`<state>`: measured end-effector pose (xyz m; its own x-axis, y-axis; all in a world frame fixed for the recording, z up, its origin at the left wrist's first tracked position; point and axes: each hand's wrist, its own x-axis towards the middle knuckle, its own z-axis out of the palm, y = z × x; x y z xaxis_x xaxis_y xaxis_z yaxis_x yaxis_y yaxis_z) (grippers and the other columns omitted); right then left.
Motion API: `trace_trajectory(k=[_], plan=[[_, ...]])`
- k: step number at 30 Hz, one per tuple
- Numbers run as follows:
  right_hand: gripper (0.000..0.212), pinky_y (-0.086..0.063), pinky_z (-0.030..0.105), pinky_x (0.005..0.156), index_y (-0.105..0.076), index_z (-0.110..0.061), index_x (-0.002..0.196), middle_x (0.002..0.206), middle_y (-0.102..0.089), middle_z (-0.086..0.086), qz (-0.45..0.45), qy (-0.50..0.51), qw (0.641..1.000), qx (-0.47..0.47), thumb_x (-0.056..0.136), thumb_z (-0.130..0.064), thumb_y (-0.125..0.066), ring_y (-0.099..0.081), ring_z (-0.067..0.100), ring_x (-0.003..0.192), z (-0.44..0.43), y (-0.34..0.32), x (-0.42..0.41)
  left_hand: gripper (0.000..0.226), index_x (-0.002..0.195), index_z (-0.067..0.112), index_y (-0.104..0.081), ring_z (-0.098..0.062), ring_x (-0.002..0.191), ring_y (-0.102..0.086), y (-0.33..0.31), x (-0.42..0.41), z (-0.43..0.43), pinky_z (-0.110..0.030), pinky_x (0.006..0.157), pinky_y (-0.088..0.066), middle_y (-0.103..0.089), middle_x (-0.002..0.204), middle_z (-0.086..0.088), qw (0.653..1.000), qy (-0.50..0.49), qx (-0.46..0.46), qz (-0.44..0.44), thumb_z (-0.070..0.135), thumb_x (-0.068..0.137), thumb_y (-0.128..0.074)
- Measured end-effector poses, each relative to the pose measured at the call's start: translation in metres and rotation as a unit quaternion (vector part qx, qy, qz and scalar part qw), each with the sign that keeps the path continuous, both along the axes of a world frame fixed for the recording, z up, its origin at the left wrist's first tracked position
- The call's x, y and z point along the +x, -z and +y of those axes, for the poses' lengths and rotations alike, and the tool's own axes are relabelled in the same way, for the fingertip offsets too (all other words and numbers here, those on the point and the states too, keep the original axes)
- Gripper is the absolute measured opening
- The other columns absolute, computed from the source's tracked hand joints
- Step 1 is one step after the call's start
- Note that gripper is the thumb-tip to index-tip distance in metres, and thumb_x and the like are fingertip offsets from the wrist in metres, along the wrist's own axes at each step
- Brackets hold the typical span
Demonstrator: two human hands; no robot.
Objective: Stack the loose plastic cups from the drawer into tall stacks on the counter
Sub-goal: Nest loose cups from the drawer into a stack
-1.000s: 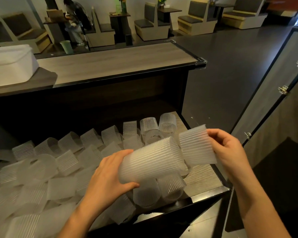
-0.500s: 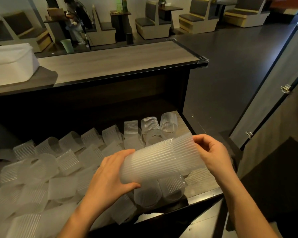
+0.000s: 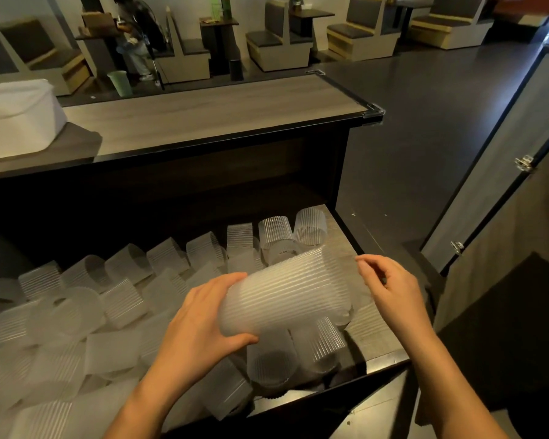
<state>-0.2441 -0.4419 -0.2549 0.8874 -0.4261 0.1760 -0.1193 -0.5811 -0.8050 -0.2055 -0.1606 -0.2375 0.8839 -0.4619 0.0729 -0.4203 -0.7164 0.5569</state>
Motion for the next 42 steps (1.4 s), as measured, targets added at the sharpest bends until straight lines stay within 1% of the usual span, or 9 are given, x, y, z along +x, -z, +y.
trace_trajectory(k=[4, 9, 16, 23, 29, 36, 38, 40, 42], plan=[[0.035, -0.049, 0.028, 0.078, -0.053, -0.022, 0.121, 0.105, -0.051, -0.008, 0.158, 0.016, 0.986, -0.054, 0.089, -0.036, -0.053, -0.053, 0.004, 0.081, -0.018, 0.033, 0.007, 0.080, 0.117, 0.059, -0.026, 0.006, 0.115, -0.026, 0.000, 0.001, 0.002, -0.024, 0.092, -0.029, -0.028, 0.118, 0.045, 1.000, -0.005, -0.001, 0.001, 0.045, 0.059, -0.080], [0.050, -0.051, 0.037, 0.085, -0.042, -0.026, 0.130, 0.122, -0.047, -0.002, 0.241, 0.000, 0.969, -0.055, 0.086, -0.045, -0.055, -0.053, 0.013, 0.102, -0.019, 0.062, 0.005, 0.082, 0.121, 0.056, -0.026, 0.005, 0.116, -0.026, 0.000, 0.004, 0.003, -0.028, 0.097, -0.032, -0.028, 0.120, 0.041, 1.000, -0.009, 0.003, 0.000, 0.046, 0.060, -0.080], [0.043, -0.051, 0.034, 0.080, -0.047, -0.021, 0.124, 0.100, -0.053, -0.003, 0.278, 0.017, 0.960, 0.012, 0.086, -0.034, -0.060, -0.058, 0.016, 0.089, -0.014, 0.069, 0.016, 0.082, 0.122, 0.055, -0.026, 0.004, 0.117, -0.026, 0.000, 0.006, 0.005, -0.027, 0.097, -0.031, -0.025, 0.119, 0.045, 1.000, -0.010, 0.004, -0.003, 0.046, 0.061, -0.079], [0.014, -0.047, 0.022, 0.057, -0.058, -0.016, 0.103, 0.095, -0.057, 0.002, 0.202, 0.066, 0.973, 0.089, 0.090, -0.016, -0.053, -0.058, 0.017, 0.074, -0.018, 0.065, 0.015, 0.080, 0.119, 0.056, -0.025, 0.002, 0.115, -0.027, 0.000, 0.007, 0.009, -0.028, 0.097, -0.031, -0.025, 0.117, 0.046, 1.000, -0.012, 0.004, -0.005, 0.043, 0.061, -0.080], [0.015, -0.044, 0.022, 0.071, -0.058, -0.019, 0.100, 0.092, -0.056, -0.006, 0.052, 0.083, 0.989, 0.113, 0.088, -0.012, -0.054, -0.055, 0.014, 0.088, -0.026, 0.027, 0.012, 0.080, 0.120, 0.056, -0.026, 0.002, 0.115, -0.029, 0.002, 0.007, 0.010, -0.024, 0.092, -0.030, -0.026, 0.118, 0.045, 1.000, -0.012, 0.008, -0.008, 0.046, 0.060, -0.079], [0.012, -0.057, 0.024, 0.063, -0.063, -0.021, 0.091, 0.088, -0.067, -0.001, -0.070, 0.011, 0.892, 0.447, 0.079, -0.021, -0.063, -0.064, 0.015, 0.080, -0.013, -0.024, 0.004, 0.076, 0.118, 0.058, -0.028, -0.001, 0.113, -0.032, 0.003, 0.007, 0.010, -0.031, 0.096, -0.035, -0.030, 0.120, 0.043, 1.000, -0.006, 0.002, -0.009, 0.051, 0.057, -0.073], [0.027, -0.057, 0.022, 0.060, -0.066, -0.020, 0.089, 0.082, -0.071, 0.000, -0.076, -0.034, 0.881, 0.466, 0.065, -0.031, -0.073, -0.068, 0.014, 0.076, -0.006, -0.028, 0.003, 0.079, 0.119, 0.057, -0.027, -0.001, 0.114, -0.032, 0.003, 0.007, 0.010, -0.031, 0.096, -0.034, -0.029, 0.119, 0.043, 1.000, -0.006, 0.001, -0.011, 0.053, 0.055, -0.073], [0.009, -0.054, 0.022, 0.056, -0.066, -0.018, 0.083, 0.074, -0.071, -0.002, -0.063, -0.042, 0.886, 0.457, 0.075, -0.021, -0.065, -0.067, 0.013, 0.070, 0.002, -0.029, 0.003, 0.080, 0.121, 0.057, -0.027, -0.001, 0.114, -0.032, 0.003, 0.007, 0.010, -0.030, 0.095, -0.034, -0.030, 0.119, 0.043, 1.000, -0.002, 0.000, -0.012, 0.062, 0.051, -0.065], [0.013, -0.053, 0.024, 0.059, -0.065, -0.016, 0.091, 0.081, -0.071, 0.001, -0.034, -0.058, 0.902, 0.427, 0.081, -0.011, -0.058, -0.067, 0.013, 0.073, 0.010, -0.029, 0.003, 0.079, 0.121, 0.056, -0.027, 0.000, 0.114, -0.032, 0.004, 0.006, 0.010, -0.030, 0.095, -0.035, -0.029, 0.119, 0.043, 1.000, -0.001, 0.004, -0.012, 0.062, 0.052, -0.064]])
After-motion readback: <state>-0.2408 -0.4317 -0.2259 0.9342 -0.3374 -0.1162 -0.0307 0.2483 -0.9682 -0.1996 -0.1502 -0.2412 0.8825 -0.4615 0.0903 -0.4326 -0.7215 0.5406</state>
